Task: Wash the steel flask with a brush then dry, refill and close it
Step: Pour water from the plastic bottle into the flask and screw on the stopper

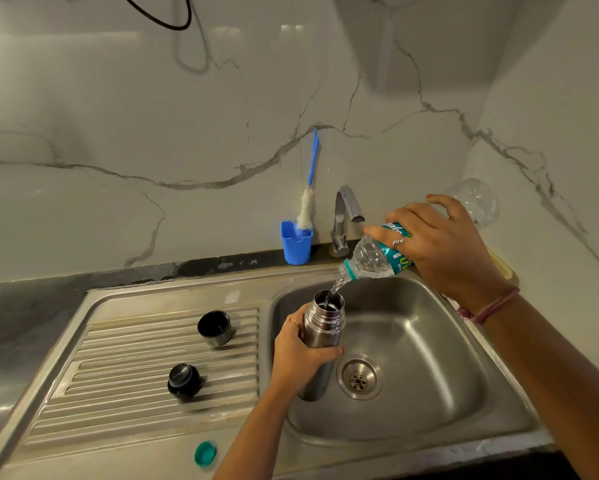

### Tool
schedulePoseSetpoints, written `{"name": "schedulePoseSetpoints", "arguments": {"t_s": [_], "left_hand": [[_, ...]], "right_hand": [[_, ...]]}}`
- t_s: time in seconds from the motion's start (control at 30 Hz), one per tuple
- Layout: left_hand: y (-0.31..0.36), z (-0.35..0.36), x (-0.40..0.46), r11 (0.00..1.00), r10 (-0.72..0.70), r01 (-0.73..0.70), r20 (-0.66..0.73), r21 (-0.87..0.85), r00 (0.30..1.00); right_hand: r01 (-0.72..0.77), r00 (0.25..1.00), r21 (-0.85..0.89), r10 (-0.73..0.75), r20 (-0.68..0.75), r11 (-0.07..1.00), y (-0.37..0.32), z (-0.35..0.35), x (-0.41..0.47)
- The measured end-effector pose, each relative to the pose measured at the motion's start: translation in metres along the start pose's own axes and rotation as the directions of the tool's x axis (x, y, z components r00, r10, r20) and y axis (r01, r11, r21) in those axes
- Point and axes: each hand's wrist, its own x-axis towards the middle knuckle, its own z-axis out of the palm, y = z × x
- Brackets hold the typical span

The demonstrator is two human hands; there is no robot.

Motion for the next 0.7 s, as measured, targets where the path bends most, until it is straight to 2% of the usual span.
{"name": "schedulePoseSetpoints", "arguments": {"t_s": [0.47,0.7], "left_hand": [[0.004,0.003,-0.001,1.000,0.012,-0.012,0.015,-0.014,1.000],[0.003,0.004,0.000,1.000,0.001,-0.001,0.011,-0.017,1.000]], "right_hand": [[0.155,0.985,-0.102,-0.162,-0.067,0.983,0.002,-0.019,0.015],[0.200,0.975,-0.179,-0.213,-0.055,0.963,0.003,-0.020,0.019]]}}
